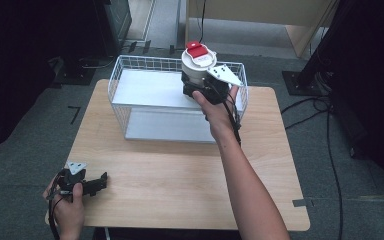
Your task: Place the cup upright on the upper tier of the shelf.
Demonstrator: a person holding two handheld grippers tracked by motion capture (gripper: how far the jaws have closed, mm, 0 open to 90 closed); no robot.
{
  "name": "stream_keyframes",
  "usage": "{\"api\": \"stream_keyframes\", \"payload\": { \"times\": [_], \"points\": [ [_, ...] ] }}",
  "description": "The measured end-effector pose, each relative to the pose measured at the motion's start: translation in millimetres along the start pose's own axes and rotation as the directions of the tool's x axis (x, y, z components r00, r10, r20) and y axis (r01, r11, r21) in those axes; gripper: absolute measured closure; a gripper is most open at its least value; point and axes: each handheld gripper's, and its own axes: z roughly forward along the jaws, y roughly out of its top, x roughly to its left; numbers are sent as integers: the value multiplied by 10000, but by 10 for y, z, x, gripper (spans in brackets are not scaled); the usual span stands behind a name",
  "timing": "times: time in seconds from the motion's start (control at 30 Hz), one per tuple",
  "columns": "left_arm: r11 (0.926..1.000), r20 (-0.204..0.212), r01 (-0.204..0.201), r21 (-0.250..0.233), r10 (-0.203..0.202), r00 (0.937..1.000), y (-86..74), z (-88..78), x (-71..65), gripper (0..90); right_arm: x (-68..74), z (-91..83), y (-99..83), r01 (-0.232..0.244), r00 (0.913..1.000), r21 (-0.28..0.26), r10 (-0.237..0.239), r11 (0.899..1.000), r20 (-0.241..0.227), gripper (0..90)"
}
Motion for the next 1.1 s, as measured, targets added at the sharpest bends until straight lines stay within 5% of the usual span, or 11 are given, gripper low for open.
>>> {"api": "stream_keyframes", "payload": {
  "times": [0.23,1.1],
  "points": [
    [10000,0,-32,26,32,10000,0,-2,2,0,-32,-111,-114,378,9993,232,-380,9990,54,53],
    [10000,-7,-24,8,24,10000,0,-1,1,0,-156,-726,-498,513,9979,302,-500,9982,-409,41]
  ]
}}
